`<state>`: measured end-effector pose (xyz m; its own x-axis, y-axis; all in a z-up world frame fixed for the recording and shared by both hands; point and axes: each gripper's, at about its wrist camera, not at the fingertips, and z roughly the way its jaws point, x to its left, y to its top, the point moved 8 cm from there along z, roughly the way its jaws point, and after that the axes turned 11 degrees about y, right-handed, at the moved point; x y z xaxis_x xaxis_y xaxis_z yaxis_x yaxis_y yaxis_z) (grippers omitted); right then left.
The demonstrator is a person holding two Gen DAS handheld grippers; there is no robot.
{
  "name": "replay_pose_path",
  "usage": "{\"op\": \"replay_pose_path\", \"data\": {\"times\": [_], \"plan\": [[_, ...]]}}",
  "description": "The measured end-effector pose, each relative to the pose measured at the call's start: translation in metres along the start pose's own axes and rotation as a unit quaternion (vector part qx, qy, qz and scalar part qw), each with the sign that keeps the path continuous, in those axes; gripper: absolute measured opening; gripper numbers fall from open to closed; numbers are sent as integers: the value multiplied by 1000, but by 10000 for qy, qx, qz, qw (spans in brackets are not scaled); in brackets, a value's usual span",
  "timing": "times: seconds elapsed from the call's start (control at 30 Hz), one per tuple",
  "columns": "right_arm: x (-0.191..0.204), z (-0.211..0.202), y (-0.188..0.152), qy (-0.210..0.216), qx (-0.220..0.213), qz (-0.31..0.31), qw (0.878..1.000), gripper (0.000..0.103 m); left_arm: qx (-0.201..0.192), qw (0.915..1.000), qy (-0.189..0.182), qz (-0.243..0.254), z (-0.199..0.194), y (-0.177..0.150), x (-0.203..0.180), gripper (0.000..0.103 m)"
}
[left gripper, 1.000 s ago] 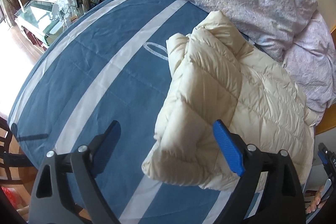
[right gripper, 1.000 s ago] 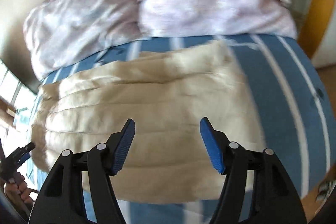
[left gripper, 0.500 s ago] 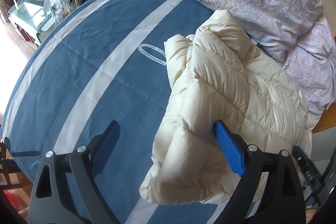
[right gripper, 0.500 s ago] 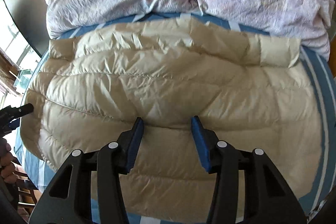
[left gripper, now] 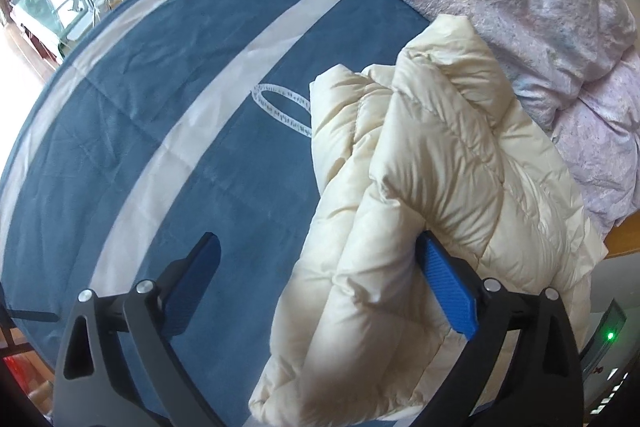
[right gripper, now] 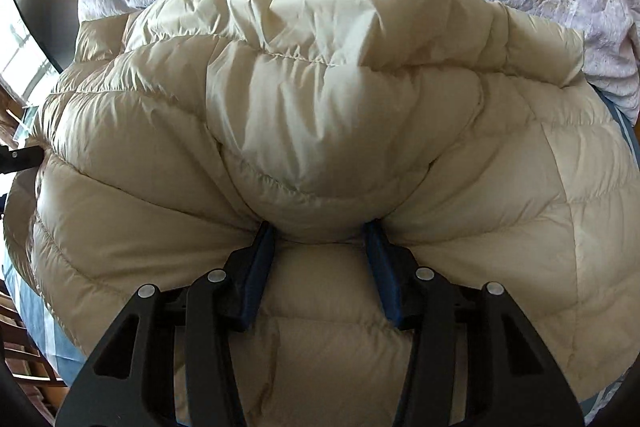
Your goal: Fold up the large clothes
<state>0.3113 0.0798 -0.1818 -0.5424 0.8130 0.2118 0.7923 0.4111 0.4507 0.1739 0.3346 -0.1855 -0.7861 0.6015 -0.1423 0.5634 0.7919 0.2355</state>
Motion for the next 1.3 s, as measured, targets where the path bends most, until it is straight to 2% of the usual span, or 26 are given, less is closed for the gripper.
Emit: {"op": "replay_pose_path", "data": {"times": [0.2, 0.3, 0.4, 0.6, 0.67, 0.77, 0.87, 1.03, 1.3], "plan": [[-3, -3, -5, 9, -81, -8, 10000, 51, 153, 9997, -166, -50, 12, 0, -9, 98], [-4, -5, -7, 25, -93, -2, 10000, 51, 99, 9998, -165, 6, 14, -1, -14, 97], [-4, -7, -9, 26, -91, -5, 10000, 51, 67, 9996, -243, 88, 13, -3, -22, 90], [-3, -7, -10, 30, -79, 3, 10000, 51, 117, 9979, -626, 141, 11, -5, -38, 53], [-4, -8, -10, 30, -73, 5, 10000, 51, 88, 9971, -743, 111, 8, -5, -40, 35], [-3, -8, -9, 30, -68, 0, 10000, 51, -43, 9964, -828, 160, -5, -5, -44, 23], [-3, -8, -9, 29, -66, 0, 10000, 51, -147, 9954, -929, 186, -18, -4, -46, 18], [-3, -8, -9, 35, -56, 4, 10000, 51, -368, 9921, -1174, 248, -47, -3, -59, 17], [0, -10, -7, 59, -33, -8, 10000, 51, -646, 9821, -1673, 577, -100, -14, -106, 16]]}}
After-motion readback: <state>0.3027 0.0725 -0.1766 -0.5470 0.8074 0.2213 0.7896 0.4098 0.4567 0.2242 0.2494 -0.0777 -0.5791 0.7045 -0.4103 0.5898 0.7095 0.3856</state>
